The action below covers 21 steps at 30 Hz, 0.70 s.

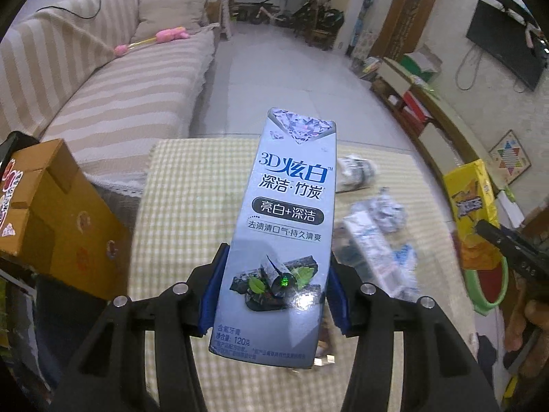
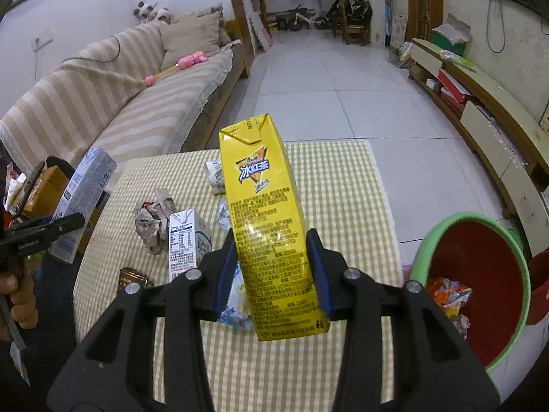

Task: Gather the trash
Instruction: 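Carry yellow box and toothpaste box over the green bin and open both tools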

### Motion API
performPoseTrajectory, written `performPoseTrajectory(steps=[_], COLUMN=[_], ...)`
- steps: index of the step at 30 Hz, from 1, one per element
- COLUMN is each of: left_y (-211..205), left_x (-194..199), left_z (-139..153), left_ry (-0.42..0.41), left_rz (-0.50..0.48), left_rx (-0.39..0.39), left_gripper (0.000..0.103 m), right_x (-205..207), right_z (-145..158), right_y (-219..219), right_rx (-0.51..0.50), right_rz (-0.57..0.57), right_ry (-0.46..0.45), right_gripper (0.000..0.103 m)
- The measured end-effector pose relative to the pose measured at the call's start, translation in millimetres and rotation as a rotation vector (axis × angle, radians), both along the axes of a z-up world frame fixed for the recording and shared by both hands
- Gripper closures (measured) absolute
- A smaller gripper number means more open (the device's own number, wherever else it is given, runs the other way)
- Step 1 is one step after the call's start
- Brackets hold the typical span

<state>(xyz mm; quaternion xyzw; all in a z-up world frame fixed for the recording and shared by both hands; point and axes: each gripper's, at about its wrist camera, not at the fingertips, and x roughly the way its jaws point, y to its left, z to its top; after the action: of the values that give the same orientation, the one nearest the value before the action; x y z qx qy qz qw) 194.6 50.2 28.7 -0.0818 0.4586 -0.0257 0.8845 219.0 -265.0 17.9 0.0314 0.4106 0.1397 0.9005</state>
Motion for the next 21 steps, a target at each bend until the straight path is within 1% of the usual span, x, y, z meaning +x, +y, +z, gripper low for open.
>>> performPoseTrajectory(steps=[8,15,21], left_y=[-48.8,-98.4,-146.5], left_x=[-2.1,2.9,12.6], left_z=[18.0,21.5,22.1], left_ry=[-0.026,-0.036,-0.036], left_rz=[-0.081,-0.161,-0.231], left_rx=[-0.019,-0.032,-0.053], left_gripper=[0.054,0.054,0.054], right_x=[-17.2,-28.6,-30.3], right_z=[11.5,19.2,20.4], right_y=[-34.5,-78.4,-117.1], right_rx=[0.019,0.023,0.033], right_rz=[-0.058,-0.136,-0.205], right_ry=[-0.026,-0.042,-0.046], right_gripper=[0.064,0.064,0.064])
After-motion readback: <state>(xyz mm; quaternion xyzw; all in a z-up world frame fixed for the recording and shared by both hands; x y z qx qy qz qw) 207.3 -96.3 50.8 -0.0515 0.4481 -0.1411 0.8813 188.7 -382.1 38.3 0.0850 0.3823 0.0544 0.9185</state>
